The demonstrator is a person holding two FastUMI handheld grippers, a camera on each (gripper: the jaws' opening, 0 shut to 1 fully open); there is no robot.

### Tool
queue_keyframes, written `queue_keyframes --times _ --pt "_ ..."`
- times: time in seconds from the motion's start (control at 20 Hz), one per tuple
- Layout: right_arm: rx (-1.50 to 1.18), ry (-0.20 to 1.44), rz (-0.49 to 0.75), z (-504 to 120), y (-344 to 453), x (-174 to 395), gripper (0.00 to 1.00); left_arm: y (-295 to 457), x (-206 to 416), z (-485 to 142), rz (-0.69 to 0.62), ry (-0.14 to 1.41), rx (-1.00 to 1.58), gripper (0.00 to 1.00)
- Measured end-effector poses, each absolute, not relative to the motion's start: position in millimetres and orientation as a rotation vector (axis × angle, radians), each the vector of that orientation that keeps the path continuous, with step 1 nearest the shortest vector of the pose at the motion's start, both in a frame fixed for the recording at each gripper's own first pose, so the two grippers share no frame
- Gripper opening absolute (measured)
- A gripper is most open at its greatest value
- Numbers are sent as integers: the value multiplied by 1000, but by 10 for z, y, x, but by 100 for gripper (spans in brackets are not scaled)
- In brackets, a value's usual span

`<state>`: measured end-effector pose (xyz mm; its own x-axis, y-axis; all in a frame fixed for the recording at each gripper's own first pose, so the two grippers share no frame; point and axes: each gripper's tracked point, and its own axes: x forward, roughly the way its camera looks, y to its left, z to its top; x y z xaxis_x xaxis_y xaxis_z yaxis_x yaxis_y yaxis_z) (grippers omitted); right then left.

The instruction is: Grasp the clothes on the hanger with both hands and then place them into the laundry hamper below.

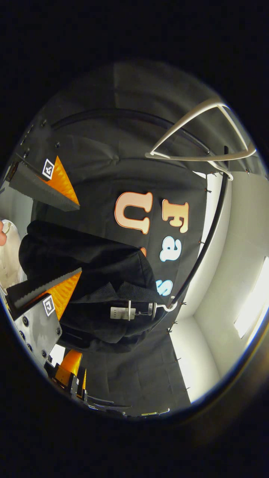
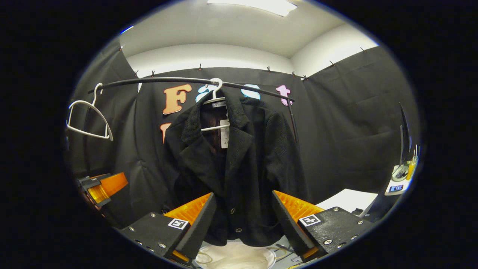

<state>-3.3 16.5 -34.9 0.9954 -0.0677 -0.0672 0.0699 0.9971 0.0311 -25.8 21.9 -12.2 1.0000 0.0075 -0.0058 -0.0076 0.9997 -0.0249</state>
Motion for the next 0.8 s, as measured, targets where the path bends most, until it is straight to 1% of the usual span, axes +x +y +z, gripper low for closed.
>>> queue_keyframes --times 0.2,0.25,0.3,0.4,0.45,0.5,0.65,0.7,0.8 --pt "45 56 -57 -302 298 215 92 168 -257 -108 -14 -2 -8 96" --pt "49 52 -62 -307 312 319 92 159 -263 -109 -16 -2 -11 100" --pt "49 49 -68 -299 315 432 92 154 -271 -96 -18 -3 -18 96" --pt "40 47 -78 -336 360 681 92 131 -328 -79 -22 -7 -29 96" --pt "32 49 -81 -358 382 813 92 128 -364 -79 -27 -7 -29 100" --pt "24 48 -87 -381 412 949 92 138 -385 -65 -28 -8 -23 100" --pt "-37 42 -126 -493 410 1304 92 189 -467 -10 -18 -18 -1 100" --pt "-68 41 -160 -524 349 1374 92 205 -492 13 -16 -23 7 96" --pt "-114 41 -220 -573 207 1489 92 223 -530 47 -16 -30 20 96"
